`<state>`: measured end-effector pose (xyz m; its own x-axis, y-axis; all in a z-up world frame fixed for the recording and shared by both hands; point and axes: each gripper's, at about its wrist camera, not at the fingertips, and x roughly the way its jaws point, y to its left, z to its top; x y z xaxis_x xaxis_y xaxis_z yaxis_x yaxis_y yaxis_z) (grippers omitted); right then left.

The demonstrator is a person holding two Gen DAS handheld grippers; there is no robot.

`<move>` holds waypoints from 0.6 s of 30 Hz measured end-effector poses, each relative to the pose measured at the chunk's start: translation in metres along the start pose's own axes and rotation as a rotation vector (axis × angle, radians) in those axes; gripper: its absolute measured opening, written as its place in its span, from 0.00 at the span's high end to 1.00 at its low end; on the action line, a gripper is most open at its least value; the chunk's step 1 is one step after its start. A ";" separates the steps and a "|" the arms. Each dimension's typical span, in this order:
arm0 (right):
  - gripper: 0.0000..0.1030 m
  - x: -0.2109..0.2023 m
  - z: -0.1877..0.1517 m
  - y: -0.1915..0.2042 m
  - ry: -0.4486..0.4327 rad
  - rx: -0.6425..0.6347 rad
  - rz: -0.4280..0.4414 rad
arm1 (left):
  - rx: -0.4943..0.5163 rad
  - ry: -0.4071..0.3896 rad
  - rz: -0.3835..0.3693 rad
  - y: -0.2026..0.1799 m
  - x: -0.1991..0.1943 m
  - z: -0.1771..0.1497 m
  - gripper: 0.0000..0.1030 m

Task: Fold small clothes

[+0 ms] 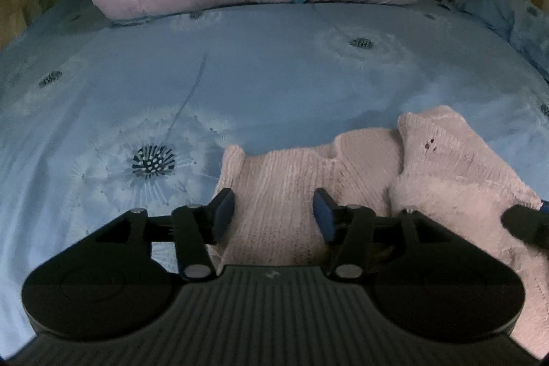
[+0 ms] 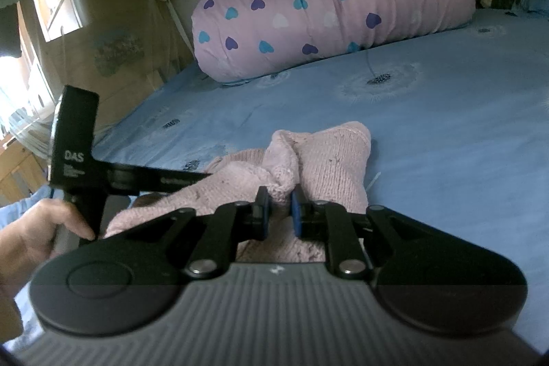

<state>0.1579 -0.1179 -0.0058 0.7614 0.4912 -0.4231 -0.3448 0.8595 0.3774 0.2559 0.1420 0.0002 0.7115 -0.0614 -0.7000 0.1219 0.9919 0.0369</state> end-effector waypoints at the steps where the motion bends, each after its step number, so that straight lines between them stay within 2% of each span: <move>1: 0.85 0.000 0.000 0.000 0.000 -0.001 0.000 | -0.007 0.003 -0.004 0.000 -0.001 0.000 0.45; 2: 0.85 0.000 0.000 0.000 0.000 0.000 0.000 | -0.003 0.001 -0.003 -0.001 -0.002 -0.001 0.47; 4: 0.85 0.000 0.000 0.000 0.000 0.002 0.001 | 0.020 -0.005 -0.018 -0.005 -0.005 -0.002 0.72; 6: 0.85 0.000 0.000 0.000 0.000 0.000 0.001 | 0.021 -0.024 -0.018 -0.009 -0.011 -0.003 0.81; 12: 0.85 -0.001 0.000 -0.001 -0.002 0.008 0.004 | -0.050 -0.176 0.044 0.005 -0.041 -0.002 0.82; 14: 0.85 -0.002 0.000 -0.001 -0.004 0.010 0.007 | -0.075 -0.151 0.068 0.013 -0.035 0.000 0.82; 16: 0.85 -0.002 -0.001 0.000 -0.006 0.008 0.003 | -0.087 -0.093 0.113 0.020 -0.021 0.000 0.82; 18: 0.85 -0.002 -0.001 0.000 -0.006 0.008 0.003 | -0.108 -0.069 0.102 0.024 -0.017 -0.002 0.82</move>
<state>0.1560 -0.1188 -0.0060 0.7638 0.4930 -0.4166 -0.3428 0.8568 0.3852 0.2458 0.1668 0.0116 0.7629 0.0363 -0.6455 -0.0255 0.9993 0.0260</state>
